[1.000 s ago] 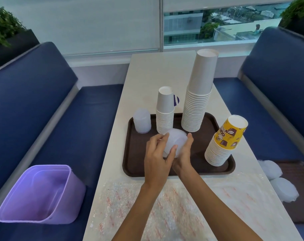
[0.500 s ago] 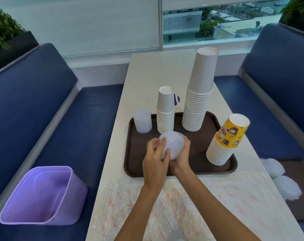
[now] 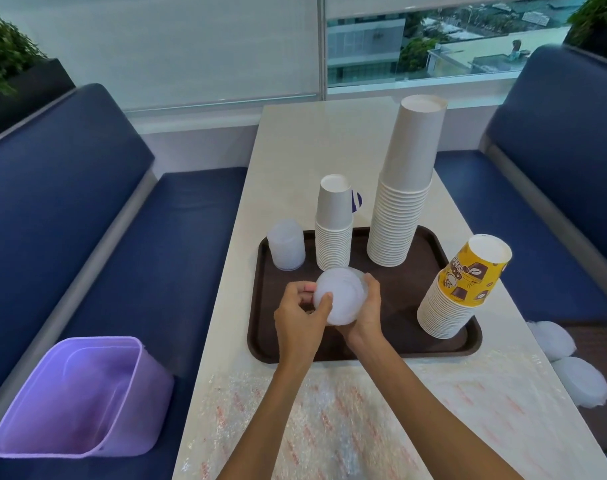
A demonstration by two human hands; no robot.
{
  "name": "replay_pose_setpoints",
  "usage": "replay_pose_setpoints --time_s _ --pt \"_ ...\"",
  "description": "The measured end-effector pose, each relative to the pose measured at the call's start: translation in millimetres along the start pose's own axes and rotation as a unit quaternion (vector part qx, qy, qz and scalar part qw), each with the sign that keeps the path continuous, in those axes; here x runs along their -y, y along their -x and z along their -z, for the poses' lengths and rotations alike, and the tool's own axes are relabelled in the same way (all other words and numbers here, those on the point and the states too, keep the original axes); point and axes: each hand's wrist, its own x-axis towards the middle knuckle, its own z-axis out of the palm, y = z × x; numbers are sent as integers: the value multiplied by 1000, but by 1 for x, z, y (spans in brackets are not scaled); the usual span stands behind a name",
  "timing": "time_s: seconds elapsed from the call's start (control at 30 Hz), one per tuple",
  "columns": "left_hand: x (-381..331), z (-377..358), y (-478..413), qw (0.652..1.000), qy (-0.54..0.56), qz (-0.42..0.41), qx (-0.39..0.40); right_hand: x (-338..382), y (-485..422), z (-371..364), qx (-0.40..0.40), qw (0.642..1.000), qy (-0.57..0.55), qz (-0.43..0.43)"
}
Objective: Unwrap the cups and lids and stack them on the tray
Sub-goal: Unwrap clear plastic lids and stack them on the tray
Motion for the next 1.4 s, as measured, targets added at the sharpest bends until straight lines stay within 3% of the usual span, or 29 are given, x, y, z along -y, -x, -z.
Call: replay_pose_setpoints --time_s 0.13,0.27,0.4,0.57,0.93,1.07,1.17,1.27,1.4 --pt "-4 8 -19 995 80 60 6 1 -10 -1 -67 997 41 3" --pt "-10 21 -68 983 116 127 -59 8 -17 -4 -143 988 47 23" --pt "-6 30 -130 977 78 162 -113 11 -23 -4 -156 985 70 35" --pt "-1 23 -177 980 7 170 -98 16 -32 -6 -163 981 98 42" --pt "14 5 -193 975 -195 100 -32 21 -39 -7 -163 980 104 42" --pt "17 4 -188 978 -208 24 -11 20 -39 -7 -161 979 116 41" --pt "17 1 -183 972 -226 -40 53 19 -39 -7 -157 980 116 42" --pt "19 -1 -184 953 -274 -41 119 18 -38 -8 -150 981 116 43" --pt "26 -3 -190 946 -286 -29 148 19 -38 -7 -147 980 123 44"
